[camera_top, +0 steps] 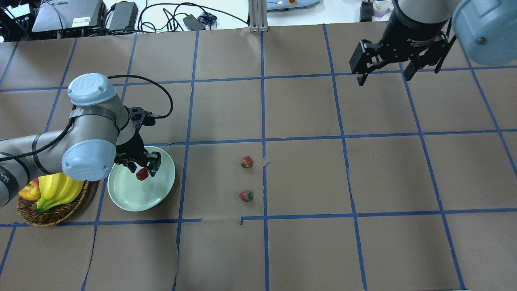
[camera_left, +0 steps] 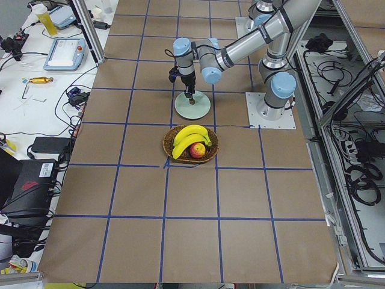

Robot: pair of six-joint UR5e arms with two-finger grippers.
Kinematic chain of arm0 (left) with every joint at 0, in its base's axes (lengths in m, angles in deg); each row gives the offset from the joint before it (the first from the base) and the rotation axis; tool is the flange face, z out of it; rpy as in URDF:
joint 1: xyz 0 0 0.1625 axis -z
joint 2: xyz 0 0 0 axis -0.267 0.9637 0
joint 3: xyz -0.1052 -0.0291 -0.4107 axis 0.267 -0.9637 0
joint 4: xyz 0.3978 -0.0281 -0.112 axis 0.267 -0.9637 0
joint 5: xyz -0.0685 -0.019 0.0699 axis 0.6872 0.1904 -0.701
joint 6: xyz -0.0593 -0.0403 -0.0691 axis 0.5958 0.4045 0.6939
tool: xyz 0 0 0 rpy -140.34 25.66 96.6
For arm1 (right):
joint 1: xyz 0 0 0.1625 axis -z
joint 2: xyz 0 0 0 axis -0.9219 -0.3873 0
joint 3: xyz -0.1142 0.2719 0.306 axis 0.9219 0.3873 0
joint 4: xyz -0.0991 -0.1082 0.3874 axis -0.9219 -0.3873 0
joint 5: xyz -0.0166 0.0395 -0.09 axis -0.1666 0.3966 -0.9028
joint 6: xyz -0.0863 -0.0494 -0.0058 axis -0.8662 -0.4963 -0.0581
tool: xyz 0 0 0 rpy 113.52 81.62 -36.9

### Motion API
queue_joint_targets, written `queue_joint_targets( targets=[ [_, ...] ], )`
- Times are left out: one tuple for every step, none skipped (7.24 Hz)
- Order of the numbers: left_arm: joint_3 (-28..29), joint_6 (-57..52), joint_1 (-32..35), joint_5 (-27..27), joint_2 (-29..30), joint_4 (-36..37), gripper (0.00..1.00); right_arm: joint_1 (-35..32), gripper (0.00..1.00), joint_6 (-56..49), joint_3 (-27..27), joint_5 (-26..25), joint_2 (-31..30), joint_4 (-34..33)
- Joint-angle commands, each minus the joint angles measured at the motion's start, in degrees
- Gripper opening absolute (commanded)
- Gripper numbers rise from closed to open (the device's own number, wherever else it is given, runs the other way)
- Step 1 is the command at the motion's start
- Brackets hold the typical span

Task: Collect all strawberries into plate
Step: 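Carry the strawberry over the green plate and open the left gripper, then reach the left gripper back and grasp a second strawberry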

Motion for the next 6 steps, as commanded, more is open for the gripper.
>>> queue_joint_targets(
  targets=[
    [2.37, 6.08, 5.65, 0.58, -0.42, 1.53, 1.0, 0.0, 1.0, 0.02, -0.1, -0.13, 0.0, 0.0],
    [5.79, 17.1, 11.08, 1.02, 0.89, 1.36, 1.0, 0.0, 1.0, 0.02, -0.1, -0.05, 0.0, 0.0],
    [7.82, 25.39, 15.92, 3.89, 2.12, 1.71, 1.0, 0.0, 1.0, 0.02, -0.1, -0.05, 0.0, 0.0],
    [8.02, 30.78, 20.15, 4.62, 4.13, 7.72, 1.0, -0.09, 1.0, 0.02, -0.1, -0.05, 0.0, 0.0],
    [8.02, 35.44, 23.84, 4.54, 7.29, 12.47, 0.99, -0.09, 1.0, 0.02, -0.1, -0.05, 0.0, 0.09],
    [8.02, 36.71, 25.97, 4.45, 10.19, 15.57, 0.97, 0.0, 1.0, 0.02, -0.18, -0.05, 0.0, 0.09]
  ],
)
